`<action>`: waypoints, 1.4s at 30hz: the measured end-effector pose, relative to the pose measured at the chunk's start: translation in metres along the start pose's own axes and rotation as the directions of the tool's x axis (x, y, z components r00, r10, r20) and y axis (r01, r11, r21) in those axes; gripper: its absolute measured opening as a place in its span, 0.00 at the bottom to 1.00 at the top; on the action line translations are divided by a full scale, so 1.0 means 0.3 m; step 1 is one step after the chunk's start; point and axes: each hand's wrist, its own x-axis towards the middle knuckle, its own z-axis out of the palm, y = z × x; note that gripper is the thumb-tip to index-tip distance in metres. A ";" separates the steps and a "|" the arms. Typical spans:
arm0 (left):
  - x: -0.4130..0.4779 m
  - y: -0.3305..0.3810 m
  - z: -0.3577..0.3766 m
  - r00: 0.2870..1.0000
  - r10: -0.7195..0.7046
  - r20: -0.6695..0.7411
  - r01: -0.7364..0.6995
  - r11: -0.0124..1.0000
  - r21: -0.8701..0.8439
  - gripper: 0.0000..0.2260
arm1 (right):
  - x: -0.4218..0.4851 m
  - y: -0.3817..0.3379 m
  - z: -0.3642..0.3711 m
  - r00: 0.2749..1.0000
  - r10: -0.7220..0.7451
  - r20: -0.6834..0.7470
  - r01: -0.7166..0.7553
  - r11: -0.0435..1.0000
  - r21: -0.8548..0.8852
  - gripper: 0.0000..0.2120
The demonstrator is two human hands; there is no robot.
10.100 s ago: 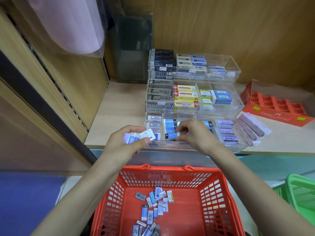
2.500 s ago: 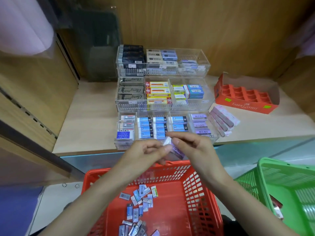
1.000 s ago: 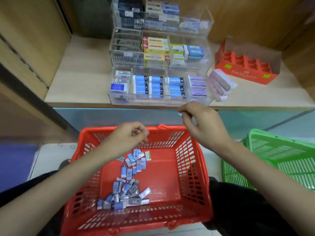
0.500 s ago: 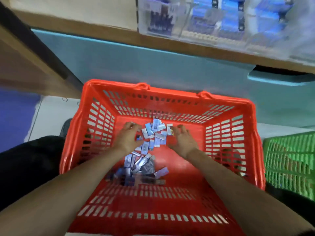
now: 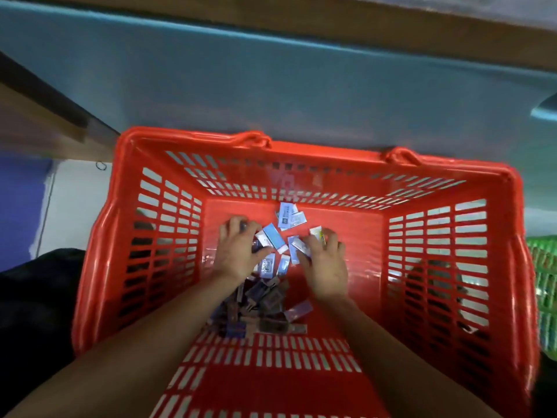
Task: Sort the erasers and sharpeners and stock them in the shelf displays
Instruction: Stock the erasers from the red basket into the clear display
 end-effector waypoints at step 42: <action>-0.172 0.236 -0.235 0.990 -0.019 0.136 0.101 0.776 -0.622 0.11 | -0.176 -0.088 -0.325 0.993 -0.051 -0.108 0.100 0.851 0.516 0.13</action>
